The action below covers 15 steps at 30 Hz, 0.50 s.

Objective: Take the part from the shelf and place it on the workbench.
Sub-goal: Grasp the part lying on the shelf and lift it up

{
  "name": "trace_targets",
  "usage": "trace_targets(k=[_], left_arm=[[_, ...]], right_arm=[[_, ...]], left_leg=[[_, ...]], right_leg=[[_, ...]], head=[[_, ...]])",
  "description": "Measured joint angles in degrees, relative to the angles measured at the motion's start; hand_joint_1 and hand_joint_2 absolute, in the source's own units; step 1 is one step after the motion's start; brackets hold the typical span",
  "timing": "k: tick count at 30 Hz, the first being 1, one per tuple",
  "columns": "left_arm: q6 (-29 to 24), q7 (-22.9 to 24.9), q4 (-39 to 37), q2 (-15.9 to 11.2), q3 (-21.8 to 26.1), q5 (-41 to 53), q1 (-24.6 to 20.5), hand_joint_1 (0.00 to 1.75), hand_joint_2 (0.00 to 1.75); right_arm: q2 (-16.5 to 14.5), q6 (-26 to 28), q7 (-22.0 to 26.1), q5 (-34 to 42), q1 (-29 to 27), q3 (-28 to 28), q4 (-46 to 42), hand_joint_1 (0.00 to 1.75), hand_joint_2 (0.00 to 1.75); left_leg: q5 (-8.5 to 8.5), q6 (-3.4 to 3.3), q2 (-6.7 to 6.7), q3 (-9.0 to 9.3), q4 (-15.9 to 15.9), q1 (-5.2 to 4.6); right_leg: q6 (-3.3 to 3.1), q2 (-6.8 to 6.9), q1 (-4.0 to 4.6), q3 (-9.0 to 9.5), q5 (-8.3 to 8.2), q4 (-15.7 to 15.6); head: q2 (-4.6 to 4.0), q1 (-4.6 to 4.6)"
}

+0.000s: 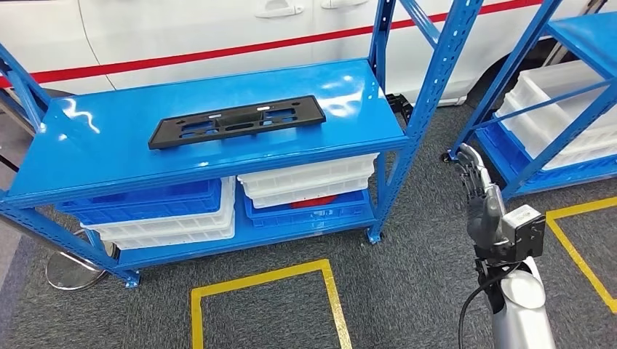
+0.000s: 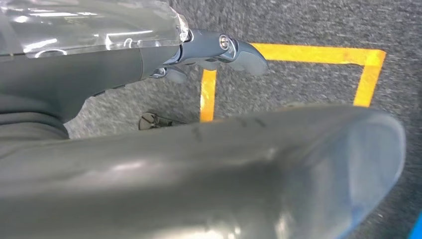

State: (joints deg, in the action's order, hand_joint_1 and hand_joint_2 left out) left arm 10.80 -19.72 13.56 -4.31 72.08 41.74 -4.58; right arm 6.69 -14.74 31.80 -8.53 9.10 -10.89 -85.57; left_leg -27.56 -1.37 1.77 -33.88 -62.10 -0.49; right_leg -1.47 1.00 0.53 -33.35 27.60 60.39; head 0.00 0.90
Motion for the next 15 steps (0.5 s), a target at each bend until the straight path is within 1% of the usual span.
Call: trace_targets(k=[1, 2, 4, 5, 6, 7, 8, 9, 10, 11, 12, 13, 14, 15], left_arm=[[0.2, -0.1, 0.0, 0.0, 0.1, 0.0, -0.1, 0.0, 0.0], [0.4, -0.2, 0.0, 0.0, 0.3, -0.1, -0.2, 0.0, 0.0], [0.8, -0.4, 0.0, 0.1, 0.5, -0.3, -0.2, 0.0, 0.0], [1.1, -0.4, 0.0, 0.2, 0.6, -0.4, -0.2, 0.0, 0.0], [1.3, -0.5, 0.0, 0.2, 0.7, -0.5, -0.3, 0.0, 0.0], [1.6, -0.5, 0.0, 0.3, 0.7, -0.6, -0.3, 0.0, 0.0], [1.8, -0.5, 0.0, 0.4, 0.8, -0.6, -0.3, 0.0, 0.0], [2.0, -0.5, 0.0, 0.5, 0.9, -0.6, -0.4, 0.0, 0.0], [2.2, -0.4, 0.0, 0.7, 1.0, -0.6, -0.3, 0.0, 0.0], [2.3, -0.2, 0.0, 0.8, 1.0, -0.6, -0.3, 0.0, 0.0], [2.3, 0.1, 0.0, 0.9, 1.1, -0.6, -0.3, 0.0, 0.0], [2.4, 0.5, 0.0, 0.9, 1.2, -0.6, -0.3, 0.0, 0.0], [2.3, 1.0, 0.0, 1.0, 1.3, -0.5, -0.3, 0.0, 0.0], [2.3, 1.3, 0.0, 1.0, 1.3, -0.5, -0.3, 0.0, 0.0]], right_arm=[[0.0, 0.1, 0.0, 0.1, 0.0, 1.6, -1.3, 0.0, 0.0], [0.1, 0.3, -0.1, 0.2, 0.0, 3.3, -2.8, 0.0, 0.0], [0.1, 0.6, -0.3, 0.4, 0.0, 6.7, -5.8, 0.0, 0.0], [0.2, 0.7, -0.4, 0.5, 0.1, 8.5, -7.4, 0.0, 0.0], [0.3, 0.9, -0.6, 0.6, 0.1, 10.2, -8.8, 0.0, 0.0], [0.3, 1.1, -0.8, 0.6, 0.2, 11.9, -10.1, 0.0, 0.0], [0.4, 1.4, -1.0, 0.7, 0.2, 13.6, -11.4, 0.0, 0.0], [0.4, 1.7, -1.3, 0.7, 0.2, 15.2, -12.6, 0.0, 0.0], [0.5, 2.0, -1.5, 0.7, 0.2, 16.8, -13.6, 0.0, 0.0], [0.5, 2.3, -1.8, 0.7, 0.1, 18.3, -14.6, 0.0, 0.0], [0.6, 2.6, -2.0, 0.7, 0.1, 19.5, -15.6, 0.0, 0.0], [0.7, 3.0, -2.1, 0.7, 0.1, 20.6, -16.5, 0.0, 0.0], [0.8, 3.3, -2.1, 0.7, 0.2, 21.5, -17.3, 0.0, 0.0], [0.9, 3.6, -2.1, 0.7, 0.1, 22.1, -17.9, 0.0, 0.0]], left_leg=[[0.42, -0.32, 0.41, 0.6, 1.6, -0.32], [0.35, -0.42, 0.42, 0.72, 2.1, -0.49], [0.84, -0.49, -0.32, 0.92, 3.0, -0.32], [1.14, -0.62, -0.68, 1.13, 3.4, -0.12], [1.43, -0.73, -0.99, 1.32, 3.9, 0.11], [1.61, -0.79, -1.31, 1.44, 4.1, 0.25], [1.67, -0.88, -1.6, 1.43, 4.2, 0.29], [1.68, -0.91, -1.84, 1.39, 4.2, 0.3], [1.66, -0.89, -2.06, 1.39, 4.1, 0.31], [1.61, -0.85, -2.23, 1.41, 4.1, 0.35], [1.51, -0.75, -2.42, 1.49, 4.0, 0.4], [1.37, -0.59, -2.61, 1.59, 3.9, 0.44], [1.21, -0.37, -2.74, 1.63, 3.8, 0.41], [1.08, -0.12, -2.85, 1.57, 3.6, 0.34]], right_leg=[[0.13, 0.3, 0.06, 0.03, 0.06, 0.0], [0.31, 0.64, 0.07, 0.0, 0.04, -0.1], [0.79, 1.08, -0.07, 0.09, 0.16, -0.2], [1.09, 0.85, -0.1, -0.06, 0.71, 0.4], [1.4, 0.39, -0.15, -0.75, 1.9, 2.1], [1.67, -0.17, -0.31, -2.04, 3.56, 4.9], [1.87, -0.56, -0.47, -3.79, 5.34, 8.5], [2.06, -0.71, -0.64, -5.56, 6.7, 12.0], [2.22, -0.74, -0.79, -6.75, 7.07, 14.1], [2.34, -0.74, -0.92, -7.03, 6.3, 14.3], [2.39, -0.74, -1.03, -6.23, 4.51, 12.3], [2.37, -0.75, -1.13, -4.57, 2.16, 8.6], [2.28, -0.83, -1.15, -2.81, 0.43, 4.8], [2.11, -0.91, -1.11, -1.45, -0.71, 1.7]], head=[[0.0, -0.04], [0.0, -0.04], [0.0, -0.03], [0.0, -0.03], [0.0, -0.07], [0.0, -0.1], [0.0, -0.13], [0.0, -0.13], [0.0, -0.13], [0.0, -0.13], [0.0, -0.13], [0.0, -0.13], [0.0, -0.13], [0.01, -0.11]])
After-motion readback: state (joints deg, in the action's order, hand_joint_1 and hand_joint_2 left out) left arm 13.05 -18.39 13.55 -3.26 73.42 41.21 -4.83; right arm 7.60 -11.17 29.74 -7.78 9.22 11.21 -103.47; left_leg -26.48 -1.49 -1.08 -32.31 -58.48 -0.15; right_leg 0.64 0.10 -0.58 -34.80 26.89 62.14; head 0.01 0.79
